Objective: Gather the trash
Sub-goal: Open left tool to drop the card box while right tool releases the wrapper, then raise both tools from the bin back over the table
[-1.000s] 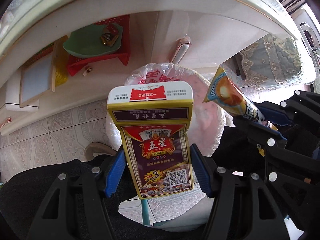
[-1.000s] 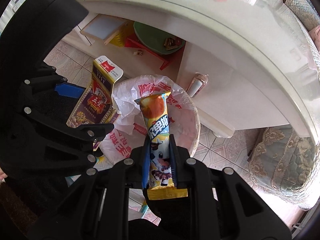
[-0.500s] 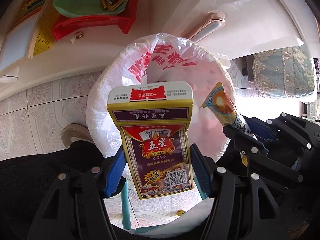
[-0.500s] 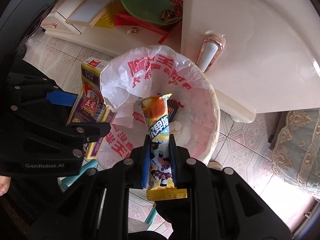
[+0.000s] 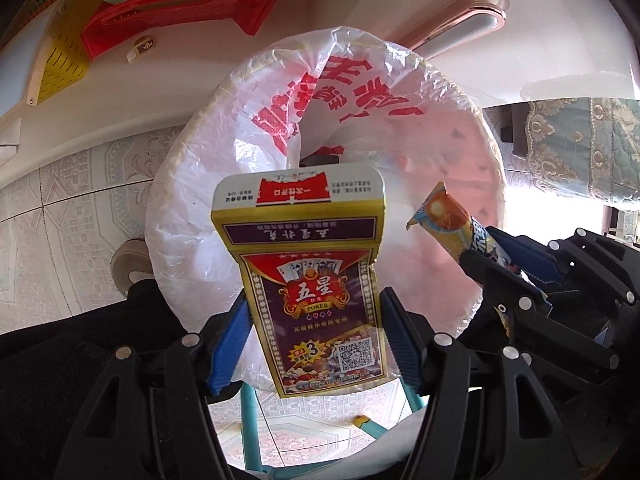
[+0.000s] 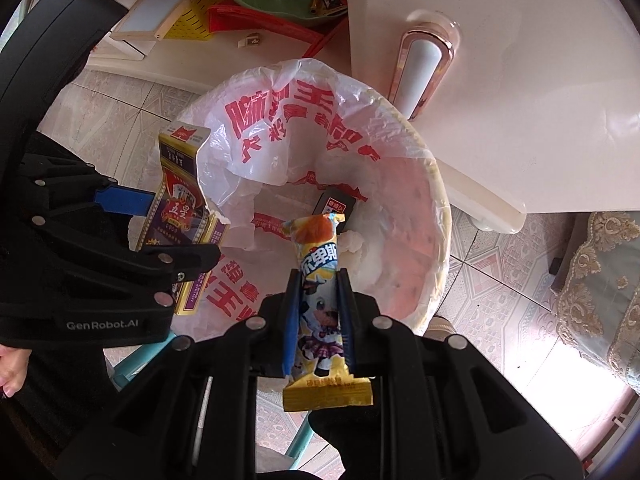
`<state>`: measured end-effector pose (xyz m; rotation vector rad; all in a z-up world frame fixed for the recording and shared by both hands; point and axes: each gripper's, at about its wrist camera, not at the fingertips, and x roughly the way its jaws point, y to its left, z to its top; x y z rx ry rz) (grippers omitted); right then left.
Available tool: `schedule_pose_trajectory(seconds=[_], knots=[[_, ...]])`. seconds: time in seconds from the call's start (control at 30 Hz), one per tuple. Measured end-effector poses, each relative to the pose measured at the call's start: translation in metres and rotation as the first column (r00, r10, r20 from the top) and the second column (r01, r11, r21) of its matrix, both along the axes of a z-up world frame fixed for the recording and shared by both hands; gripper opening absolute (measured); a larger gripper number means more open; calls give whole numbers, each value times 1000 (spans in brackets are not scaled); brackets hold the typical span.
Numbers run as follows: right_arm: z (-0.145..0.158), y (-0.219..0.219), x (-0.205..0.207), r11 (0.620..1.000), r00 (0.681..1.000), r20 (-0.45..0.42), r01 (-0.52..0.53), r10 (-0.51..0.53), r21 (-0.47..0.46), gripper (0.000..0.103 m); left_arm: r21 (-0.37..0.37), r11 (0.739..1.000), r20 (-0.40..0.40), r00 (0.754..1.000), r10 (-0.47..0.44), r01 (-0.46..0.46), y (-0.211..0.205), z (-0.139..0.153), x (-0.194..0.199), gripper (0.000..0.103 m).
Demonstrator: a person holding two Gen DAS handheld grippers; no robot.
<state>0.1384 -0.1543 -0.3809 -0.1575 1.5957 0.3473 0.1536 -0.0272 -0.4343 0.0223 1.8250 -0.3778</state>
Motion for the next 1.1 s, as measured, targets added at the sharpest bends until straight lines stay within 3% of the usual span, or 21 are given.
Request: schedule_pose_trajectory(seconds=[0.03, 0.1, 0.17, 0.27, 0.47, 0.63, 0.73, 0.83, 0.9, 1.0, 1.1], knots=[[0, 0, 0, 1000, 1000, 2, 0, 0, -4, 28, 1, 1000, -8, 1000, 2, -2, 1, -2, 1, 64], [1, -2, 1, 1000, 1000, 23, 3, -3, -24, 50, 40, 999, -11, 1000, 10, -9, 4, -4, 3, 67], [4, -4, 1, 1000, 999, 35, 13, -12, -23, 57, 42, 999, -8, 1000, 28, -28, 9, -3, 6, 75], [4, -5, 1, 1000, 999, 32, 18, -18, -12, 57, 20, 999, -15, 999, 49, -48, 12, -1, 7, 77], [8, 3, -3, 1000, 999, 38, -9, 10, -12, 58, 48, 999, 23, 1000, 19, -20, 7, 8, 1, 78], [30, 8, -10, 999, 996, 74, -43, 44, -5, 58, 31, 999, 15, 999, 35, -35, 17, 20, -5, 78], [66, 5, -15, 997, 990, 125, -71, 68, 16, 58, 41, 998, 16, 999, 43, -44, 27, 43, -14, 78], [122, -2, -21, 992, 975, 196, -116, 104, 53, 59, 21, 999, 17, 999, 40, -40, 38, 80, -26, 78], [167, -7, -21, 987, 956, 267, -146, 124, 64, 76, 2, 999, 33, 999, 42, -42, 48, 111, -30, 78], [237, -17, -9, 987, 909, 395, -157, 133, 28, 88, -13, 997, 116, 990, 78, -77, 61, 170, -21, 78], [297, -25, 10, 990, 856, 501, -144, 127, -5, 89, -10, 989, 234, 962, 143, -145, 71, 237, 3, 83]])
